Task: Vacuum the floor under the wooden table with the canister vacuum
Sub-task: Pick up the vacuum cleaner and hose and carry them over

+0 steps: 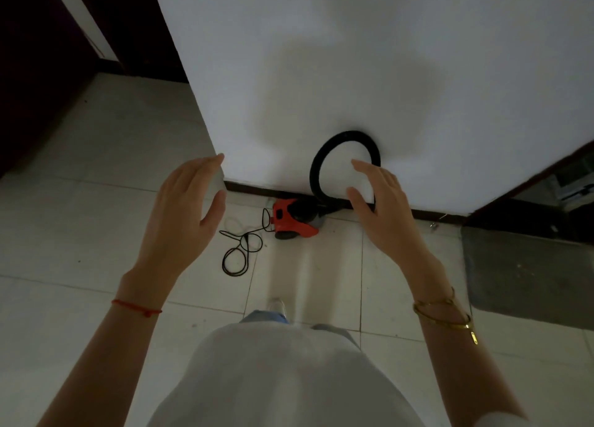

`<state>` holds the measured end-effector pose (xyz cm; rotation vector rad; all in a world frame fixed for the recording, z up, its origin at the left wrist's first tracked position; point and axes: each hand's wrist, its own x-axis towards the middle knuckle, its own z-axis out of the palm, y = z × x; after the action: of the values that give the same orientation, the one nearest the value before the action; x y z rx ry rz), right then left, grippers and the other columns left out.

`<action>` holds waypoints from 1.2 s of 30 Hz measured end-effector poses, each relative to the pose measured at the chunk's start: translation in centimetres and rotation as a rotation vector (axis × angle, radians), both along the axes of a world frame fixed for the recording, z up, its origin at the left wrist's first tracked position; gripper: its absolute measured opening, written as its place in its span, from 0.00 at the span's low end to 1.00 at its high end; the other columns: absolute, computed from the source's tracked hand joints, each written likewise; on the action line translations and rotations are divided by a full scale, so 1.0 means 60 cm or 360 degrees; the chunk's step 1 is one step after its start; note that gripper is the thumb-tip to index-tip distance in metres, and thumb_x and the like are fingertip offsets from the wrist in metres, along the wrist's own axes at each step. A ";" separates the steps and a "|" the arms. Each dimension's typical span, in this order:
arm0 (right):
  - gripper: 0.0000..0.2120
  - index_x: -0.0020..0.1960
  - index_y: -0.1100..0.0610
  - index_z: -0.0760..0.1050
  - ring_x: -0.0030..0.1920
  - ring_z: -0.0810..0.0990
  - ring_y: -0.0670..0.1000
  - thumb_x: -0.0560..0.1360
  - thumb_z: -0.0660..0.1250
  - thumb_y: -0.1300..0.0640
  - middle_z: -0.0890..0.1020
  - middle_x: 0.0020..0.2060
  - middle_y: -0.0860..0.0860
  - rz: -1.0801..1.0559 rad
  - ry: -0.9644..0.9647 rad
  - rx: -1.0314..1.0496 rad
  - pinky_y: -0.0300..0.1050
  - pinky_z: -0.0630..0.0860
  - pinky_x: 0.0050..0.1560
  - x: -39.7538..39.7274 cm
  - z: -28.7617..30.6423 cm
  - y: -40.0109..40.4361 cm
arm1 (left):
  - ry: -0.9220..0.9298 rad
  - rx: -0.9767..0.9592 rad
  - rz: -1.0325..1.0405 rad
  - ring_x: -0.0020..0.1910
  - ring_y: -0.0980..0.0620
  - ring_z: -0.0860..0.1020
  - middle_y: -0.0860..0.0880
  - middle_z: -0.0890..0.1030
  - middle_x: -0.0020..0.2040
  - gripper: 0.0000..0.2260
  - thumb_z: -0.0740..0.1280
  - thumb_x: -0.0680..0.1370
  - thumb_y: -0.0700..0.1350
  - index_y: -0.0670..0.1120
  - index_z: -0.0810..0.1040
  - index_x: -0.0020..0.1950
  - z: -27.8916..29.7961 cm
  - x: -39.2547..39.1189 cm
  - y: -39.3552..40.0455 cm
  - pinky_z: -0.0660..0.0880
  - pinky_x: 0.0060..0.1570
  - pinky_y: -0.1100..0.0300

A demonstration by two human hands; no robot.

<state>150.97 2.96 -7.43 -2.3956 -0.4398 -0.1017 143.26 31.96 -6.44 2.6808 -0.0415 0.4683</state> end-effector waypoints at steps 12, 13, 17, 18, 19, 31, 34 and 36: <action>0.20 0.70 0.55 0.66 0.68 0.67 0.48 0.80 0.60 0.54 0.72 0.66 0.50 -0.0057 0.0194 -0.0026 0.37 0.61 0.66 0.197 -0.077 -0.014 | 0.0112 -0.0106 0.0134 0.65 0.49 0.70 0.46 0.74 0.65 0.20 0.63 0.79 0.40 0.44 0.68 0.71 -0.078 0.184 -0.008 0.66 0.66 0.53; 0.20 0.70 0.55 0.66 0.68 0.67 0.48 0.79 0.60 0.54 0.72 0.66 0.50 -0.0040 0.0227 -0.0030 0.38 0.61 0.66 0.211 -0.088 -0.015 | 0.0130 -0.0105 0.0161 0.65 0.48 0.70 0.45 0.74 0.65 0.20 0.63 0.79 0.40 0.44 0.68 0.71 -0.093 0.193 -0.010 0.66 0.65 0.54; 0.20 0.70 0.54 0.66 0.67 0.68 0.48 0.79 0.60 0.52 0.72 0.65 0.50 0.0086 0.0336 -0.0076 0.43 0.65 0.68 0.259 -0.132 -0.006 | 0.0179 -0.0105 0.0260 0.64 0.47 0.71 0.45 0.74 0.65 0.19 0.63 0.79 0.39 0.44 0.69 0.70 -0.158 0.226 -0.009 0.68 0.64 0.51; 0.20 0.70 0.54 0.66 0.67 0.68 0.48 0.79 0.60 0.52 0.72 0.65 0.50 0.0135 0.0343 -0.0094 0.43 0.65 0.68 0.270 -0.145 -0.001 | 0.0200 -0.0113 0.0281 0.64 0.47 0.71 0.45 0.74 0.65 0.19 0.63 0.78 0.39 0.44 0.70 0.70 -0.178 0.234 -0.006 0.69 0.64 0.50; 0.20 0.70 0.54 0.66 0.67 0.68 0.47 0.79 0.60 0.52 0.72 0.65 0.50 0.0184 0.0342 -0.0111 0.43 0.65 0.68 0.281 -0.159 0.005 | 0.0224 -0.0118 0.0301 0.63 0.47 0.72 0.45 0.74 0.64 0.19 0.63 0.78 0.40 0.44 0.70 0.70 -0.200 0.241 -0.002 0.70 0.63 0.48; 0.20 0.71 0.53 0.63 0.68 0.67 0.48 0.80 0.59 0.52 0.70 0.66 0.51 0.0456 0.0248 -0.0095 0.40 0.63 0.67 0.397 -0.513 0.110 | 0.0516 0.0013 0.0469 0.61 0.44 0.73 0.44 0.76 0.63 0.19 0.64 0.77 0.41 0.44 0.71 0.69 -0.664 0.299 0.050 0.70 0.59 0.48; 0.20 0.71 0.53 0.64 0.67 0.68 0.48 0.80 0.59 0.52 0.70 0.66 0.50 0.0525 0.0212 -0.0076 0.43 0.66 0.67 0.411 -0.640 0.125 | 0.0546 0.0042 0.0500 0.59 0.43 0.74 0.43 0.76 0.63 0.19 0.65 0.77 0.42 0.43 0.71 0.68 -0.827 0.306 0.065 0.71 0.58 0.47; 0.20 0.71 0.53 0.64 0.66 0.69 0.47 0.80 0.59 0.52 0.71 0.65 0.50 0.0589 0.0180 -0.0078 0.42 0.67 0.66 0.417 -0.727 0.132 | 0.0586 0.0065 0.0540 0.58 0.42 0.74 0.43 0.76 0.62 0.20 0.66 0.76 0.43 0.43 0.72 0.68 -0.939 0.312 0.077 0.71 0.56 0.47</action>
<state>175.98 10.86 -51.03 -2.3105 -0.8293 0.2115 161.99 36.56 -62.77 2.7772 0.5204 0.0636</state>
